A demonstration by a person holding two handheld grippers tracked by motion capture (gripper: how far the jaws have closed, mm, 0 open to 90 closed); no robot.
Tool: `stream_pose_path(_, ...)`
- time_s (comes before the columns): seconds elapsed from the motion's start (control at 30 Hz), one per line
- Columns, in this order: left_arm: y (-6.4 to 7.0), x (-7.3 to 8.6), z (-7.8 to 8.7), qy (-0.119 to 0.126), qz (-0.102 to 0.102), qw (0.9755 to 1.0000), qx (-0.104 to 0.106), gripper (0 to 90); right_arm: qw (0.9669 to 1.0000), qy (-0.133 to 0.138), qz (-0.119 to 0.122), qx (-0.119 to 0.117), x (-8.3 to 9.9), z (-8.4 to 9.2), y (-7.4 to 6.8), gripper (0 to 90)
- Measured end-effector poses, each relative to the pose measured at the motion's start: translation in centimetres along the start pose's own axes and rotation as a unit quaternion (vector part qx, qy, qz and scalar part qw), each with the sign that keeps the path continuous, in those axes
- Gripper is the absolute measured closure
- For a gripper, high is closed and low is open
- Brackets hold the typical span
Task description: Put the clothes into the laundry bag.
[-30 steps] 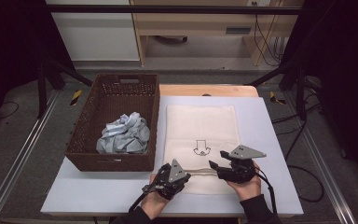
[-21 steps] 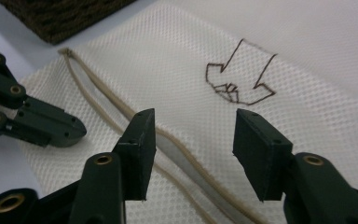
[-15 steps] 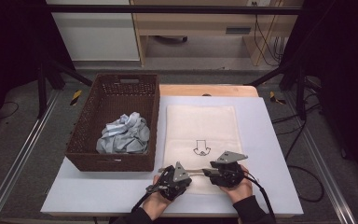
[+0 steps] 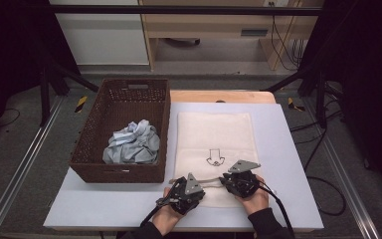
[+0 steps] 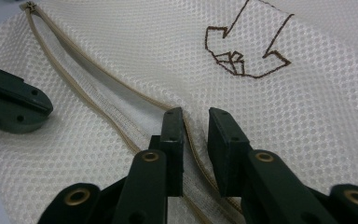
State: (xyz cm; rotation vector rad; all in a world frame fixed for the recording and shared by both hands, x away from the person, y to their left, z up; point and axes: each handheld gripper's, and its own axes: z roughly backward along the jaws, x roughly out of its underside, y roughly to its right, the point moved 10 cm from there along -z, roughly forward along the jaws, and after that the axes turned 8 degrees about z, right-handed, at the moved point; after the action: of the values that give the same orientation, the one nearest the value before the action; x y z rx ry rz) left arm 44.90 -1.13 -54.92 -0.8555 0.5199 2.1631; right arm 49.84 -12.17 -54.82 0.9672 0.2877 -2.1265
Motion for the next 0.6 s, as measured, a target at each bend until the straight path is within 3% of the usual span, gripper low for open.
stream_pose_path(0.07,0.1,-0.1,-0.1,0.0,-0.002,1.0,-0.003,84.9,1.0,-0.001,-0.005,0.001,0.0,0.0,0.1,84.1)
stream_pose_path(0.17,0.0,-0.1,0.0,0.0,-0.003,1.0,-0.004,83.5,0.9999,0.002,-0.014,-0.004,-0.2,0.2,0.2,86.2)
stream_pose_path(0.33,-0.4,-1.3,0.6,0.018,-0.013,0.9996,-0.02,80.4,0.9991,0.032,-0.025,-0.01,-1.1,1.3,0.6,87.6)
stream_pose_path(0.37,-1.0,-2.3,1.2,0.028,-0.019,0.9987,-0.037,75.3,0.9987,0.038,-0.03,-0.013,-1.3,1.7,0.6,88.0)
stream_pose_path(0.43,-1.3,-2.9,1.4,0.036,-0.02,0.9982,-0.044,72.7,0.9988,0.039,-0.029,-0.012,-1.3,1.8,0.7,88.1)
stream_pose_path(0.47,-1.7,-3.5,1.5,0.04,-0.021,0.9977,-0.05,61.2,0.9987,0.042,-0.027,-0.01,-1.5,1.9,0.7,88.3)
stream_pose_path(0.5,-2.0,-3.9,1.4,0.043,-0.022,0.997,-0.06,57.0,0.9986,0.044,-0.026,-0.01,-1.6,2.0,0.7,88.3)
stream_pose_path(0.6,-2.6,-4.7,0.6,0.035,-0.04,0.9955,-0.078,48.9,0.9985,0.048,-0.026,-0.009,-1.8,2.2,0.7,88.5)
